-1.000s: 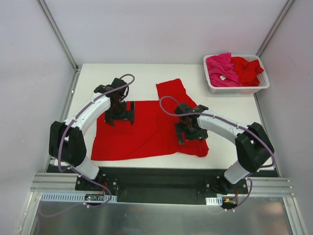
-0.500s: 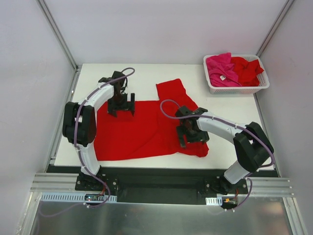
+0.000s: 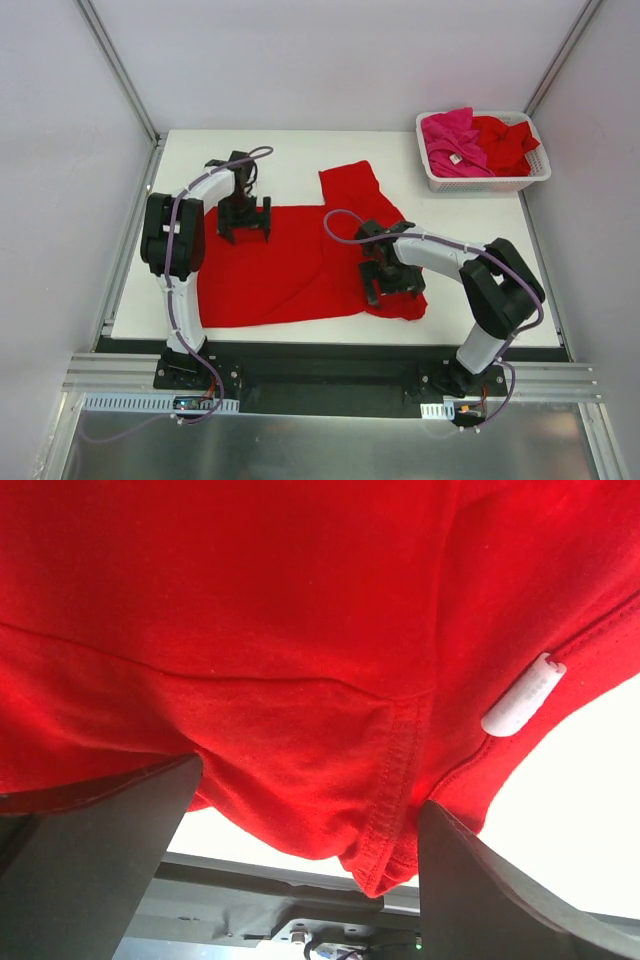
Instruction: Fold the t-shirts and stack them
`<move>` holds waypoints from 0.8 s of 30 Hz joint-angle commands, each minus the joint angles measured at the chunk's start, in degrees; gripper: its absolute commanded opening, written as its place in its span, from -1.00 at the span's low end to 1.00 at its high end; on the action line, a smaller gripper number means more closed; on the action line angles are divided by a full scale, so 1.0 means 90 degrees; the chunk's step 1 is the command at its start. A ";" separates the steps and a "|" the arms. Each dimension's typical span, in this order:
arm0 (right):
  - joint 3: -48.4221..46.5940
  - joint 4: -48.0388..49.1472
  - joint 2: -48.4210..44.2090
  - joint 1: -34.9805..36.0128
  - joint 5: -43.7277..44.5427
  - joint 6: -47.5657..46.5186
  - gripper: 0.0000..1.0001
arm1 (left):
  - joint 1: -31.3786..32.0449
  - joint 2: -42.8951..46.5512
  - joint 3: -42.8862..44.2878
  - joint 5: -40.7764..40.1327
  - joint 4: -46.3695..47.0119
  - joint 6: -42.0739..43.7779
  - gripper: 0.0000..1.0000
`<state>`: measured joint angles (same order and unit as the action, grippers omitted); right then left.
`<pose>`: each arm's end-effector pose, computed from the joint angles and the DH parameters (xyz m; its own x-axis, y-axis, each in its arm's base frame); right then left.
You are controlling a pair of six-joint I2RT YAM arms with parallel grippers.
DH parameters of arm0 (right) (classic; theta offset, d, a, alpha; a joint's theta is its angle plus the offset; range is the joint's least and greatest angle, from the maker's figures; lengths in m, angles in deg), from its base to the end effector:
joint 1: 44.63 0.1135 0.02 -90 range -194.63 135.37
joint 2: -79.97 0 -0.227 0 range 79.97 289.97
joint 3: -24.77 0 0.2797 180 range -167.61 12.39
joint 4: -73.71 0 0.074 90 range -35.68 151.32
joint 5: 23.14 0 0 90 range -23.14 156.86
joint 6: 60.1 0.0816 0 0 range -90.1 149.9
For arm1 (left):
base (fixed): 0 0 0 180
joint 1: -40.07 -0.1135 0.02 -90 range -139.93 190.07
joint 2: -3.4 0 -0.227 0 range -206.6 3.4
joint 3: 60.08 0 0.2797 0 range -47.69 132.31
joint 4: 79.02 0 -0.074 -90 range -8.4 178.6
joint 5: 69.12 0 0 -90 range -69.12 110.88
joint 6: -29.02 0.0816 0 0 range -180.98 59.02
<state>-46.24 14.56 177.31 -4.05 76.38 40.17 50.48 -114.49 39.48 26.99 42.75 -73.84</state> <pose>0.2456 0.1926 0.0606 -0.8576 -0.5030 -0.1069 -0.4865 0.8610 -0.1482 0.4191 -0.0858 0.0753 -0.9780 -0.0453 -0.2036 -0.0140 0.9882 -0.1527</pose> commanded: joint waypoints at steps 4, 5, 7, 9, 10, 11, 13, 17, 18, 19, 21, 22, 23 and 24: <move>-0.0350 -0.0798 0.0259 -0.0046 0.0494 -0.0261 0.93 | -0.0307 0.0003 0.0440 -0.0151 -0.0209 0.0091 0.99; -0.0428 -0.0868 0.0288 -0.0055 0.0543 -0.0329 0.93 | -0.0308 -0.0007 0.0479 -0.0142 -0.0209 0.0082 0.98; -0.0458 -0.1043 0.0298 -0.0075 0.0660 -0.0388 0.93 | -0.0308 -0.0065 0.0528 -0.0132 -0.0199 0.0072 0.98; -0.0497 -0.1180 0.0327 -0.0104 0.0739 -0.0427 0.93 | -0.0308 -0.0085 0.0568 -0.0132 -0.0209 0.0072 0.98; -0.0516 -0.1316 0.0337 -0.0124 0.0797 -0.0437 0.93 | -0.0308 -0.0085 0.0587 -0.0113 -0.0219 0.0072 0.99; -0.0536 -0.1385 0.0356 -0.0134 0.0837 -0.0437 0.93 | -0.0308 -0.0076 0.0597 -0.0112 -0.0209 0.0072 0.99; -0.0556 -0.1522 0.0269 -0.0124 0.0924 -0.0447 0.93 | -0.0308 -0.0076 0.0616 -0.0112 -0.0209 0.0062 0.99; -0.0964 -0.1786 -0.0394 -0.0085 0.0818 -0.0437 0.93 | -0.0308 0.0400 0.0588 -0.0239 -0.0355 -0.0006 0.99; -0.1246 -0.1854 -0.0560 -0.0056 0.0769 -0.0447 0.93 | -0.0308 0.0606 0.0549 -0.0317 -0.0413 -0.0113 0.99; -0.1394 -0.1807 -0.0929 -0.0007 0.0527 -0.0515 0.93 | -0.0308 0.0850 0.0490 -0.0385 -0.0511 -0.0181 0.99; -0.1590 -0.1438 -0.1224 0.0168 0.0136 -0.0690 0.93 | -0.0308 0.1767 0.0188 -0.0464 -0.0550 -0.0386 0.99; -0.1697 -0.1290 -0.1409 0.0227 -0.0253 -0.0826 0.93 | -0.0308 0.2080 -0.0065 -0.0464 -0.0618 -0.0465 0.98; -0.1718 -0.1153 -0.1402 0.0295 -0.0508 -0.0886 0.93 | -0.0308 0.2653 -0.0222 -0.0493 -0.0667 -0.0523 0.98; -0.1737 -0.0881 -0.1363 0.0325 -0.0975 -0.0925 0.93 | -0.0356 0.2901 -0.0388 -0.0532 -0.0755 -0.0621 0.99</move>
<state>-58.27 2.93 169.73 -3.24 78.65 34.92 47.58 -105.20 39.42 24.63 40.76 -75.66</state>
